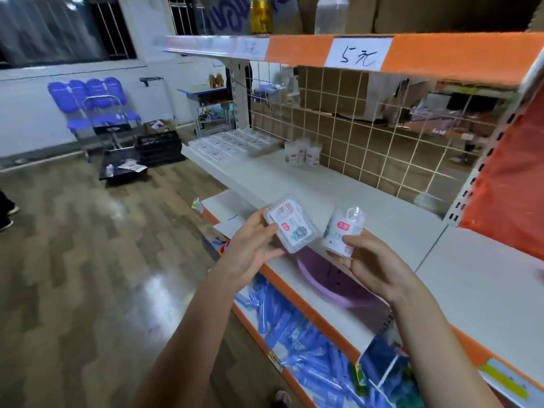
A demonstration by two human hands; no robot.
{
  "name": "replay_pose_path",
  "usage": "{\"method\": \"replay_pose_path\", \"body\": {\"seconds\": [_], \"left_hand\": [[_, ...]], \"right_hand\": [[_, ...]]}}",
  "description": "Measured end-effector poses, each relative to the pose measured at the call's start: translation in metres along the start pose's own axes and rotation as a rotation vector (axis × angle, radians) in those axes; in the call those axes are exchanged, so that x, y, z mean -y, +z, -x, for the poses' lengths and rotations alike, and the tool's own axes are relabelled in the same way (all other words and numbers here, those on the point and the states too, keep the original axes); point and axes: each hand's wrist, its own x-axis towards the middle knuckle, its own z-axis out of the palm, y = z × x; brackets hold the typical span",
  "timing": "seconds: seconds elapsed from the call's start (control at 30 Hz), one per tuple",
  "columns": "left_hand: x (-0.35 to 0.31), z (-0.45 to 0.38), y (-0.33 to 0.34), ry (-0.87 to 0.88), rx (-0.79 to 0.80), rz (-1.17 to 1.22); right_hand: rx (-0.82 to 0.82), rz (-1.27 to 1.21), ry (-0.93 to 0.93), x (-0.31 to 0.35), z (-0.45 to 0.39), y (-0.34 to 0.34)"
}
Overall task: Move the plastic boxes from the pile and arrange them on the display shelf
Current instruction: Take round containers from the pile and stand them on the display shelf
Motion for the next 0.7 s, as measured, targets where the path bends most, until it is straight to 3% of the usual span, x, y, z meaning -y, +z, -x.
{"method": "replay_pose_path", "body": {"seconds": [0.37,0.5,0.7], "left_hand": [[-0.031,-0.154,-0.065,-0.14,-0.15,-0.098],[-0.038,-0.2,-0.079,-0.137,0.027,-0.237],[-0.039,-0.263,-0.101,-0.095,0.171,-0.582]], "right_hand": [[0.035,-0.033,0.045,0.02,-0.171,0.01],[0.018,0.049,0.005,0.032,-0.217,0.015],[-0.115,0.092,-0.038,0.033,-0.267,0.0]]}}
